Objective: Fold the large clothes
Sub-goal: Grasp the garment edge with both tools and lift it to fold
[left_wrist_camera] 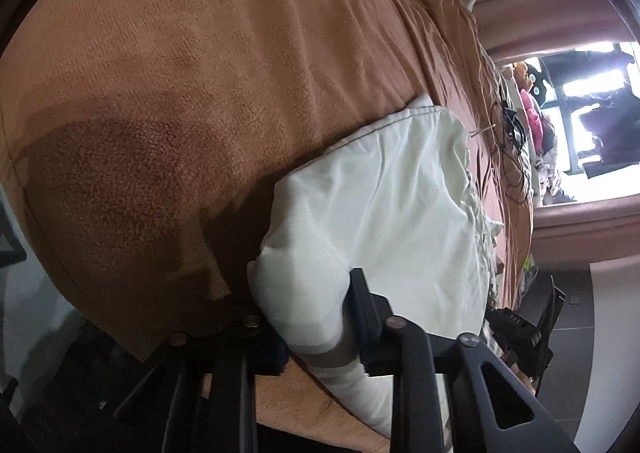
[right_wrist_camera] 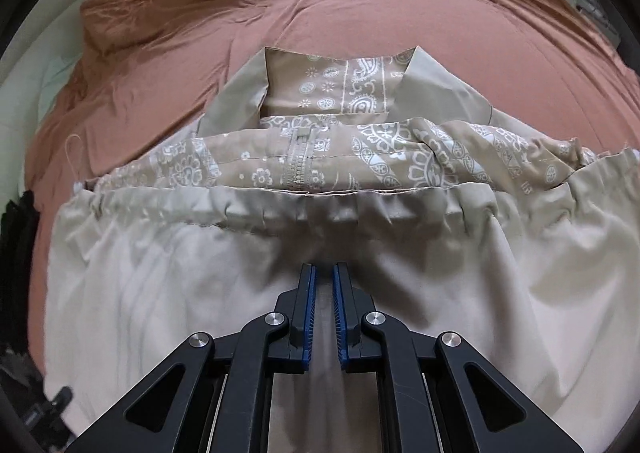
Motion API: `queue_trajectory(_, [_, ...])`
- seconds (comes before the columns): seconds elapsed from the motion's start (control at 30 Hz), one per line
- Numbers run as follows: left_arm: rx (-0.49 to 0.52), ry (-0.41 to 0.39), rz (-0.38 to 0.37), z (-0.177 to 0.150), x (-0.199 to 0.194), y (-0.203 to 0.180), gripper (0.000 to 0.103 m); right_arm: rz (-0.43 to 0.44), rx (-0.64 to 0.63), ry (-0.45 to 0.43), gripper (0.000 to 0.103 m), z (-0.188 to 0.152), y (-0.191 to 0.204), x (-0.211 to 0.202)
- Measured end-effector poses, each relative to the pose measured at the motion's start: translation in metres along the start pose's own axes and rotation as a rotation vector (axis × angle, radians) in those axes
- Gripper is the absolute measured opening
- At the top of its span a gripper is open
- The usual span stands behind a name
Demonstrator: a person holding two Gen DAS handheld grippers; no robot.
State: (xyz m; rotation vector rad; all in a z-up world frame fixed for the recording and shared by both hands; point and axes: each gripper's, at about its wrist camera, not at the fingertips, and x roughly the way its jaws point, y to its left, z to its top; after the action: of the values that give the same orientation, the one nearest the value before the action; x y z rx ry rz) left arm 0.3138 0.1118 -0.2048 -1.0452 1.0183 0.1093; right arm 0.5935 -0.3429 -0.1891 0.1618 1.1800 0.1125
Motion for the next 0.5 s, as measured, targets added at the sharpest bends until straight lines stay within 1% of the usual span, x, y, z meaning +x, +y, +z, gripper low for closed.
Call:
queue_trajectory(0.07, [0.001, 0.001, -0.011, 0.000, -0.004, -0.003, 0.018, 0.031, 0.022, 0.006, 0.024, -0.005, -0.005, -0.010])
queue_trajectory(0.1, [0.007, -0.002, -0.021, -0.001, -0.007, -0.006, 0.015, 0.046, 0.021, -0.004, 0.035, -0.013, -0.007, -0.020])
queue_trajectory(0.13, [0.014, -0.006, -0.035, -0.001, -0.011, -0.010, 0.014, 0.049, 0.009, -0.018, 0.041, -0.021, -0.007, -0.029])
queue_trajectory(0.23, [0.055, -0.023, -0.074, -0.001, -0.023, -0.024, 0.011, 0.043, -0.024, -0.049, 0.041, -0.048, -0.002, -0.055])
queue_trajectory(0.37, [0.097, -0.035, -0.123, -0.003, -0.036, -0.045, 0.010, 0.081, -0.025, -0.057, 0.041, -0.083, 0.000, -0.082])
queue_trajectory(0.4, [0.108, -0.038, -0.134, -0.004, -0.039, -0.050, 0.010, 0.089, -0.026, -0.057, 0.040, -0.090, -0.002, -0.088])
queue_trajectory(0.43, [0.122, -0.041, -0.145, -0.005, -0.042, -0.057, 0.010, 0.101, -0.026, -0.060, 0.034, -0.098, -0.005, -0.094])
queue_trajectory(0.5, [0.152, -0.047, -0.169, -0.008, -0.049, -0.072, 0.009, 0.125, -0.020, -0.056, 0.029, -0.114, -0.002, -0.101])
